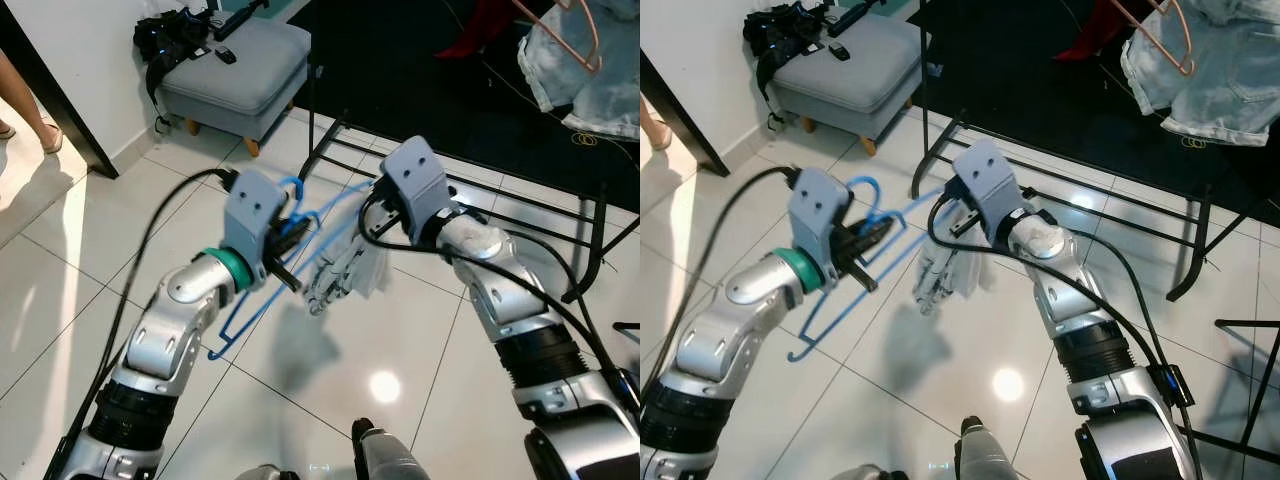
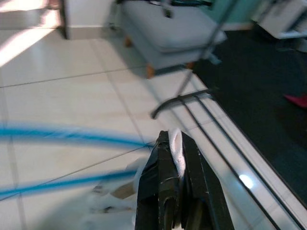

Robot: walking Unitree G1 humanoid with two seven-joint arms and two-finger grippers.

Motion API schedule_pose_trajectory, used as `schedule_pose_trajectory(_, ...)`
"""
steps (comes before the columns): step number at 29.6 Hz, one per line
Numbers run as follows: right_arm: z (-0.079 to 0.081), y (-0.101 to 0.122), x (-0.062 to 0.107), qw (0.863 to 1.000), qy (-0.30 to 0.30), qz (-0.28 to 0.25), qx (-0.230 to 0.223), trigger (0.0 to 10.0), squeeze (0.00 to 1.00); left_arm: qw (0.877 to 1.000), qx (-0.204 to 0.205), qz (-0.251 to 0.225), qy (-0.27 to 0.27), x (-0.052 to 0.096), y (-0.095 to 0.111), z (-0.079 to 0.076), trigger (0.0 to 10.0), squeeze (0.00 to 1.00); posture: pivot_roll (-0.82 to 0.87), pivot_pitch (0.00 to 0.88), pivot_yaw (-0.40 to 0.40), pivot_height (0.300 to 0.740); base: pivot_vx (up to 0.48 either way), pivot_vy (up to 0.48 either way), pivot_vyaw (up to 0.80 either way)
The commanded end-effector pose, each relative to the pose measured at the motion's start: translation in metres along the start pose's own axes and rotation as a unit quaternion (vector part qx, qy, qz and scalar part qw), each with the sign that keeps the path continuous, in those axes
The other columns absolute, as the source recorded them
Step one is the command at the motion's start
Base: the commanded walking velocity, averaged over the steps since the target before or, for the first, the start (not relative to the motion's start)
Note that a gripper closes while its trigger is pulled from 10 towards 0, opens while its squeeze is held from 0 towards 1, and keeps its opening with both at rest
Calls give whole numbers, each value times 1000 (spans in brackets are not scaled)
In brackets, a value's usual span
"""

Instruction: Hang hanger

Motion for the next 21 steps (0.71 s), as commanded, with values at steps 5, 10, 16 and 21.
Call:
schedule_pose_trajectory(5,-31,4,2,997,-71,-11,8,10000,0,1000,-19,18,-16,15,-12,-1,10000,0,-72,114,81,737,0,0,0)
schedule_pose_trajectory(10,-55,10,21,994,-107,-18,13,10000,0,997,-51,56,9,30,-30,25,10000,0,-74,115,81,737,0,0,0)
schedule_pose_trajectory(16,-56,20,21,994,-99,-36,6,10000,0,996,-40,23,-80,26,-21,-3,10000,0,-96,116,88,737,0,0,0)
schedule_pose_trajectory(21,-45,26,16,996,-72,-46,-1,10000,0,994,-35,9,-99,19,-15,-14,10000,0,-99,114,88,737,0,0,0)
Point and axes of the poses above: a point about 5 cm out from each wrist's last joint towards the gripper, its own x axis pointing back from the gripper into the wrist, its own y axis along the axis of the wrist's last joint, z = x × y, the point moved 4 cm from there along -x, pointing out of the wrist towards the gripper, and after that the axes turned 12 degrees about -x, right-handed, at the moved point
